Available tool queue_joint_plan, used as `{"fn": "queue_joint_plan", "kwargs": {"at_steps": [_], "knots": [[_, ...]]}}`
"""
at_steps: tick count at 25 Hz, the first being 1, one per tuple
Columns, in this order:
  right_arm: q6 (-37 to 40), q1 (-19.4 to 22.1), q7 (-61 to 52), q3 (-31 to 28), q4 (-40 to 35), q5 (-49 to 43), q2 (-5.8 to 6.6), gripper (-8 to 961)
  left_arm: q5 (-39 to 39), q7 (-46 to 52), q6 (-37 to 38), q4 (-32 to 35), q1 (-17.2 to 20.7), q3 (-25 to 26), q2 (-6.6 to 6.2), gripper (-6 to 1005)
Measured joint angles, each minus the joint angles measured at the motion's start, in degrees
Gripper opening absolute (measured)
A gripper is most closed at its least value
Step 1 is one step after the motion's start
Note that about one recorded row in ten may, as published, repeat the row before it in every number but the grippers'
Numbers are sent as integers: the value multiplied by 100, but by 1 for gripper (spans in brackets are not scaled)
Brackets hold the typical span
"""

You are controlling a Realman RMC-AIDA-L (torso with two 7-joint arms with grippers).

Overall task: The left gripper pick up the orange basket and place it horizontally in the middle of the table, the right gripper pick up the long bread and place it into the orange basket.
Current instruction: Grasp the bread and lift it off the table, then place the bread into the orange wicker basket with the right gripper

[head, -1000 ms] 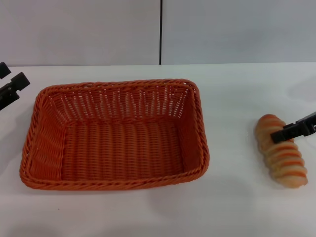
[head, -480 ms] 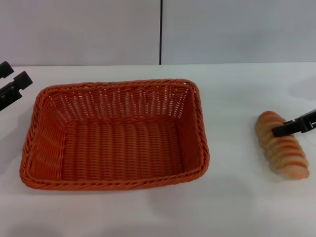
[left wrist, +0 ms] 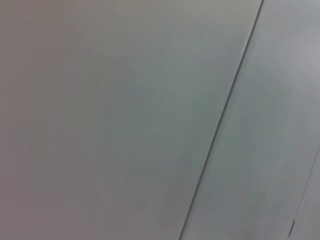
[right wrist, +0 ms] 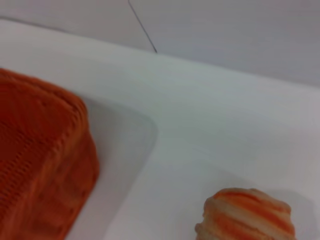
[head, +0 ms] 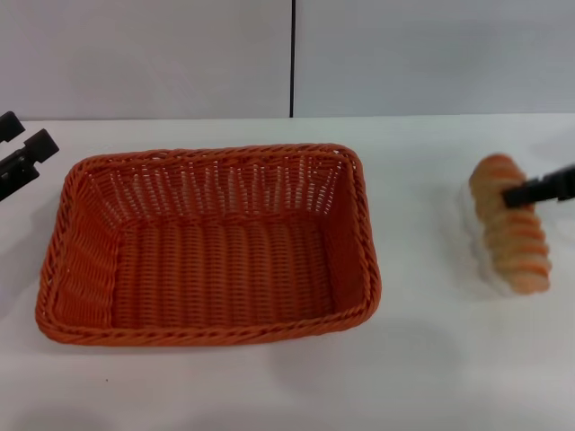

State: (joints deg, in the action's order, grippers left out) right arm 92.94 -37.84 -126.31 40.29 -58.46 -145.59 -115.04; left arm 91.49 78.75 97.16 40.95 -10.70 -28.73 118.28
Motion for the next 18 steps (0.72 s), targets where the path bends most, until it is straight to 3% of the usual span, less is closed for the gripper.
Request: {"fn": "queue_joint_plan", "kwargs": {"at_steps": [9,13,18], "knots": [[1441,-312,-629,84,-1626,1172,-109,309,0,0,12,0,-2,-28,5,770],[1546,-628,-668,472,-1350,1883,-151,277,0,-2,33,-43,-6,-36,13,770],[995,-1022,-419,1363,-544,2313,-215,212,0,-24,121,-142,-31,-11,8,770]]}}
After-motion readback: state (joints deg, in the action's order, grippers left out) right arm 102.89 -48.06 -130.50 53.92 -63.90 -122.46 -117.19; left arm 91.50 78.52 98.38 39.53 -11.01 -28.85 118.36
